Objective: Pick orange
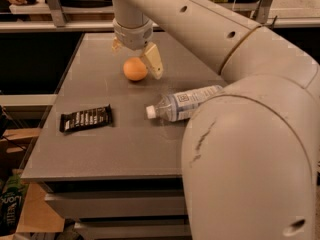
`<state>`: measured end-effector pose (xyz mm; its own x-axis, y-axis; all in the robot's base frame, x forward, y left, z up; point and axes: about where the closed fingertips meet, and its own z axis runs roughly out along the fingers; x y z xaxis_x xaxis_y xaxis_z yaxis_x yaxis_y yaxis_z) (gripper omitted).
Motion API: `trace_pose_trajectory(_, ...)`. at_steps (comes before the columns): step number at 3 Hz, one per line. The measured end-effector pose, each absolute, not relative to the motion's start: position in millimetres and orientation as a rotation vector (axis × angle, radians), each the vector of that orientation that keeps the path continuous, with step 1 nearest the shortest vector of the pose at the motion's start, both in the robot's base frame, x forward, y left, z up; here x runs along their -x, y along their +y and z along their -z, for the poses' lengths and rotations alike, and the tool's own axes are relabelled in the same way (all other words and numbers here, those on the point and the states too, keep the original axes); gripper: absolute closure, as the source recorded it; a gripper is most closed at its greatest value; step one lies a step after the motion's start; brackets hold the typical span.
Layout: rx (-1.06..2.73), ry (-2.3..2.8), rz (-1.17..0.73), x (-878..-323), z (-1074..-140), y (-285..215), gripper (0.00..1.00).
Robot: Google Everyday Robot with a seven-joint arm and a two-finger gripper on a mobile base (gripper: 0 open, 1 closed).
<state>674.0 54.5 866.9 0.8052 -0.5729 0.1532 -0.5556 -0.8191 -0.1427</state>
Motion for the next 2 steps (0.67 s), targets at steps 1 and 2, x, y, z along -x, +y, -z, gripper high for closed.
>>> trace_pose_trajectory(1,2.911,0.91,0.252,-675.1,-853.7,54.7,0.41)
trace_pose_trajectory(2,2.913,0.898,0.24,-677.3,-852.6,55.5,0.63)
